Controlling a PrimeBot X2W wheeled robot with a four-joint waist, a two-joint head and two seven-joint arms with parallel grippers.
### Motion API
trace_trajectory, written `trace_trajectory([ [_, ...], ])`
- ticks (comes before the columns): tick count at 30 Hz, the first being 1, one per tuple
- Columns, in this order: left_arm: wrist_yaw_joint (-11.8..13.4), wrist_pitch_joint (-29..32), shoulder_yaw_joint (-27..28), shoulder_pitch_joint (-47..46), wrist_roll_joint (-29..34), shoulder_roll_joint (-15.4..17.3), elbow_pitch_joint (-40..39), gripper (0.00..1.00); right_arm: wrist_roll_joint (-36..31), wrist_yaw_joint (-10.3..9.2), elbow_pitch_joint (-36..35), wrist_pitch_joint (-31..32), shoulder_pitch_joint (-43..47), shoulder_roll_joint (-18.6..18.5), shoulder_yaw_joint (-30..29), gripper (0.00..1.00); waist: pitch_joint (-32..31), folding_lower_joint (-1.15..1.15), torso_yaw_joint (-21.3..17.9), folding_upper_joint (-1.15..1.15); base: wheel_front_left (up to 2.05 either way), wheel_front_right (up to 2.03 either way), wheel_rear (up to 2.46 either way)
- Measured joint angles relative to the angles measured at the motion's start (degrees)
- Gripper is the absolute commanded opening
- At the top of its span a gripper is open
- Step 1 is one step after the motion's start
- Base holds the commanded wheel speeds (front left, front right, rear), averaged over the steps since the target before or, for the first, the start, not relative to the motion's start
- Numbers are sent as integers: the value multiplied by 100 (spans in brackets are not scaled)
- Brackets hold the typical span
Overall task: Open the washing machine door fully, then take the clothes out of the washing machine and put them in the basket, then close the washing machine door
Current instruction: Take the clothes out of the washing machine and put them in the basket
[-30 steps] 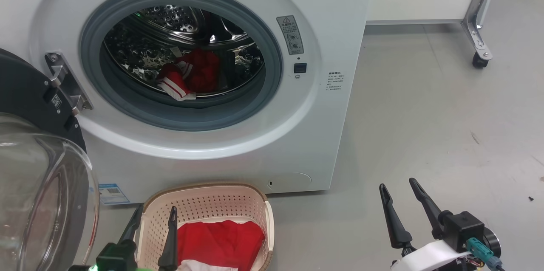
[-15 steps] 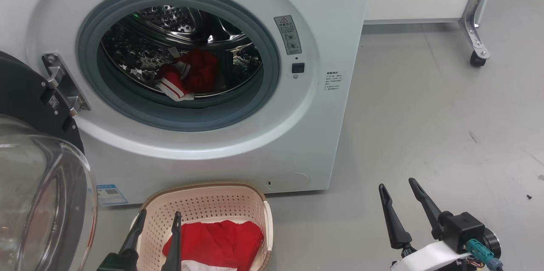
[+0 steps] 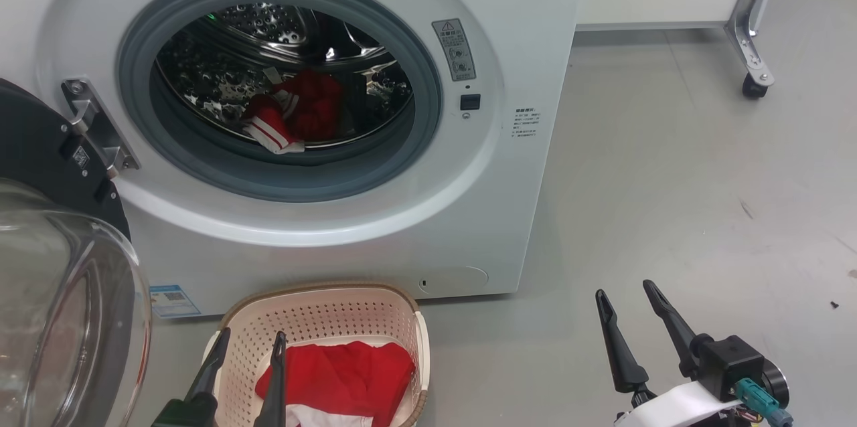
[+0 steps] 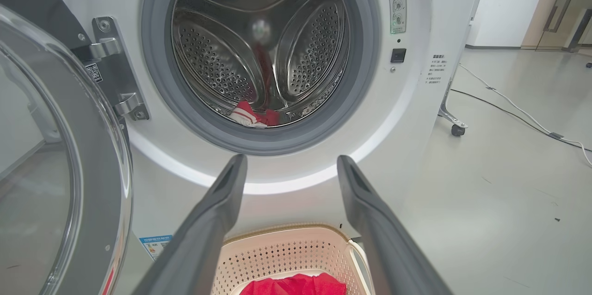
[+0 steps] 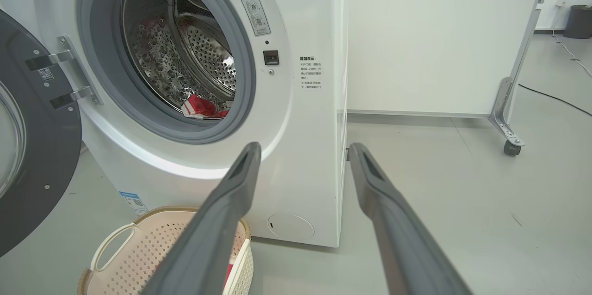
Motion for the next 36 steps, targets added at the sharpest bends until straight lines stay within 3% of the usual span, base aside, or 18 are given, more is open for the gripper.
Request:
trace_trajectory([
  [12,34,298,-130,-216,90,24,-152,100,-64,4,-226,0,-79,0,119,100,484,0,-35,0,0,0,0],
  [29,-348,1094,-178,-1735,-77,82,493,100,-62,-1,-559,0,-620,-3,368,100,1745,0,-268,0,0,0,0],
  [36,-516,1647,-24,-2610,-175,327,826,100,41,-2,-711,0,-1003,-8,603,100,2292,0,-496,0,0,0,0],
])
